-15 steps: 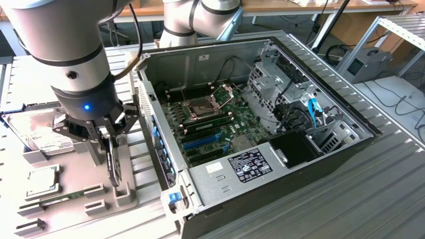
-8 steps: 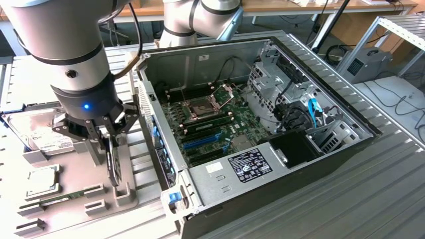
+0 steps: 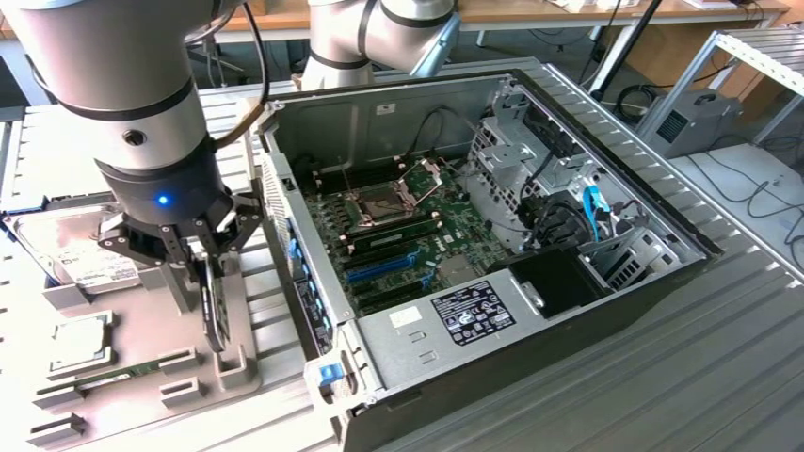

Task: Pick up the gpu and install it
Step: 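Pick up the gpu and move the gpu toward the slot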

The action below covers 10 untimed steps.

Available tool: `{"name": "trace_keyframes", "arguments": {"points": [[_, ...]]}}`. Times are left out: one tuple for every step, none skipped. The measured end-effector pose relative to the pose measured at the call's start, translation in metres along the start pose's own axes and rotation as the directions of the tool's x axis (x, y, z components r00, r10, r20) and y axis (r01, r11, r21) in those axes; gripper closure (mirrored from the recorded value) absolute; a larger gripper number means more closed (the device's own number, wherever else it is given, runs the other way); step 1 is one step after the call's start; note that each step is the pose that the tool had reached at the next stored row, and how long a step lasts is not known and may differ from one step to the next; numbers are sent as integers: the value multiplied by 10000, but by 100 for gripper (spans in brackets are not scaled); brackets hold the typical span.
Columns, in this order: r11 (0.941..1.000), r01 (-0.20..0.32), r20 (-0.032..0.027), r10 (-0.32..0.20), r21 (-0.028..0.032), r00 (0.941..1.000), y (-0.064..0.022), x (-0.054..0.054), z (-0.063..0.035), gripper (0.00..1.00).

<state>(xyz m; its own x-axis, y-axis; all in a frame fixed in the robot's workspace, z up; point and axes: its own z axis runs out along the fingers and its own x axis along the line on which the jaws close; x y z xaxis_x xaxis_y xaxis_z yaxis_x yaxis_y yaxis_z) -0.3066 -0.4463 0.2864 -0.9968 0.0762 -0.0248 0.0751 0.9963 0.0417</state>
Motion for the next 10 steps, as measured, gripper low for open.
{"name": "trace_keyframes", "arguments": {"points": [[10000, 0, 0, 0, 0, 10000, 0, 0, -2, 74], [10000, 0, 0, 0, 0, 10000, 0, 0, -4, 74], [10000, 0, 0, 0, 1, 10000, 0, 0, -7, 74], [10000, 0, 0, 0, 1, 10000, 0, 0, -9, 74], [10000, 0, 0, 0, 0, 10000, 0, 0, -11, 74], [10000, 0, 0, 0, 0, 10000, 0, 0, -14, 74], [10000, 0, 0, 0, 0, 10000, 1, -1, -17, 74], [10000, 0, 0, 0, 0, 10000, 1, -1, -19, 74], [10000, 0, 0, 0, 0, 10000, 1, -1, -23, 74], [10000, 0, 0, 0, 0, 10000, 1, -1, -27, 74]]}}
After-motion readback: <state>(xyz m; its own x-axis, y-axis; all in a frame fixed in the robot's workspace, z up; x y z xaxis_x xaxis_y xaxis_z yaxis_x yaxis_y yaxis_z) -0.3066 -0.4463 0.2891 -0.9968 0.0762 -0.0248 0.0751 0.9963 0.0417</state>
